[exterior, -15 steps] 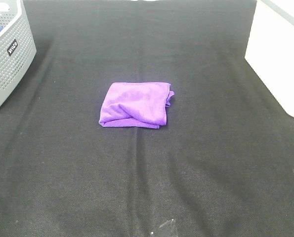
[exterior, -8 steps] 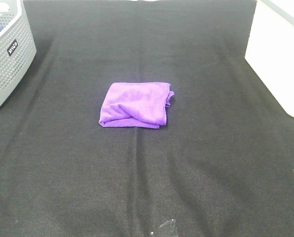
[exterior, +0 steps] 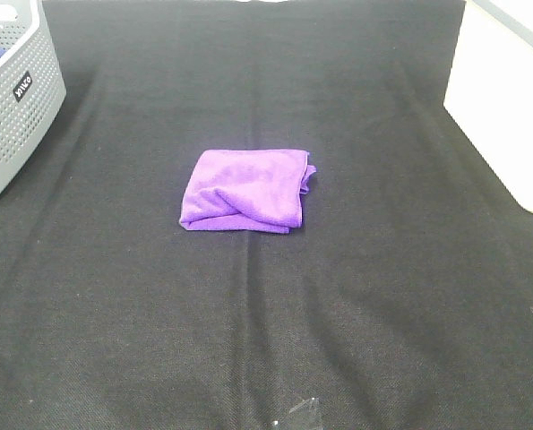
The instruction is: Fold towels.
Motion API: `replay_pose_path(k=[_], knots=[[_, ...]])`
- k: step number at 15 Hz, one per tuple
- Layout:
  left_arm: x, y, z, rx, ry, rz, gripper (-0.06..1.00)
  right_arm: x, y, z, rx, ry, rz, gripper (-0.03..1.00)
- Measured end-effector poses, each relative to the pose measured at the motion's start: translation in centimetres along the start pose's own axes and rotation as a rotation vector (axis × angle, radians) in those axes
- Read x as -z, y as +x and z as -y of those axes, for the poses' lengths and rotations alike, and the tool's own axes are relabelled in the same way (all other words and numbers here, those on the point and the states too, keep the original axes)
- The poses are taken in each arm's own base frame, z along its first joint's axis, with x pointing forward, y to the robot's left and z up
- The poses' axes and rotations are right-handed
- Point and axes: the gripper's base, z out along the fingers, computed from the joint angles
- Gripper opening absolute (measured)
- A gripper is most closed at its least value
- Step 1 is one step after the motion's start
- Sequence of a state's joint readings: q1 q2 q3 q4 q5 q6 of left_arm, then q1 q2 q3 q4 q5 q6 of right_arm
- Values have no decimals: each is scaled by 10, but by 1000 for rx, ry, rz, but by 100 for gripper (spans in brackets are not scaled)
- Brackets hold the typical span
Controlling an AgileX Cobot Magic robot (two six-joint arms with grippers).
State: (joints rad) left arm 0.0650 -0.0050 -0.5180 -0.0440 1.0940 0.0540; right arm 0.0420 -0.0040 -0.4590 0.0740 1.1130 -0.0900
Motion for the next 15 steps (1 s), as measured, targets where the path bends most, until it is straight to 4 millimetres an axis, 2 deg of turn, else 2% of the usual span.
replay_pose_path(k=[15], knots=[[0,0,1,9,27,2,83,0,0,-2,-43,30,1,78]])
